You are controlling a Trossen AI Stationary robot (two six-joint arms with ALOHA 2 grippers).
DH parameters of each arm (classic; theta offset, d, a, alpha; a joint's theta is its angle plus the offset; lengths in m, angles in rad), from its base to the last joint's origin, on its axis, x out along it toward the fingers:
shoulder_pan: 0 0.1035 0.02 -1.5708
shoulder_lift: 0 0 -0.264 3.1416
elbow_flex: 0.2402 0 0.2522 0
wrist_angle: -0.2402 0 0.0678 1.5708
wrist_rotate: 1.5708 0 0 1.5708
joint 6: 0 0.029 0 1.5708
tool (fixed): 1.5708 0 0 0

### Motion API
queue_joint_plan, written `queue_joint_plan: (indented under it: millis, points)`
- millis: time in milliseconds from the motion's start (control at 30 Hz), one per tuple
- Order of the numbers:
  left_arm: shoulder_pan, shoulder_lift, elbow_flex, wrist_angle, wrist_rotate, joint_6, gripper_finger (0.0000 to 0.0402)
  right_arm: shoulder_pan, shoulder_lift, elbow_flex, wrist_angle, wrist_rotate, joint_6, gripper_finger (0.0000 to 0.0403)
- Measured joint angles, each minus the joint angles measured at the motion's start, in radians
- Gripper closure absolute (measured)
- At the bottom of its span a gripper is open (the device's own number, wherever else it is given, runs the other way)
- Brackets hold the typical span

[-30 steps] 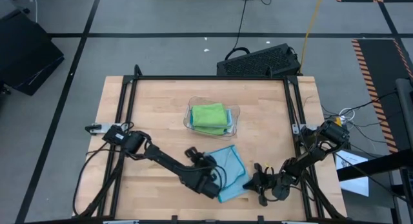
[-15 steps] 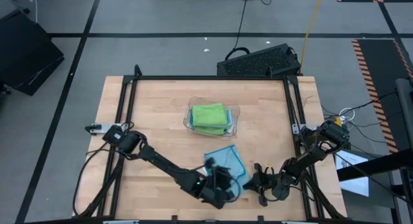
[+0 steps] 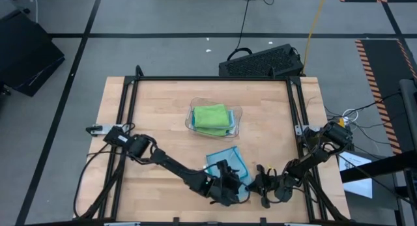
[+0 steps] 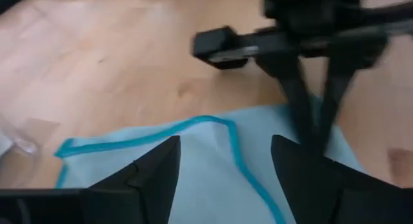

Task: Fold microfiber towels
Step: Fold the blue microfiber cloth

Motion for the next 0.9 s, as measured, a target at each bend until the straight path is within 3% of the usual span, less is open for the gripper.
queue_joint_plan:
  millis: [400,600,700,900]
  points:
    - [0.033,0.025,0.000,-0.003,0.114,-0.022,0.0206,0.000,0.000,0.000,0.000,0.000,-0.004,0.0392]
    - [0.055,0.034,0.000,-0.019,0.118,-0.058,0.0231,0.000,0.000,0.000,0.000,0.000,-0.004,0.0392]
    - [0.055,0.033,0.001,-0.061,0.061,-0.122,0.0268,0.000,0.000,0.000,0.000,0.001,-0.004,0.0392]
    - [0.047,0.033,0.001,-0.083,0.079,-0.124,0.0384,0.000,0.000,0.000,0.000,0.001,-0.004,0.0392]
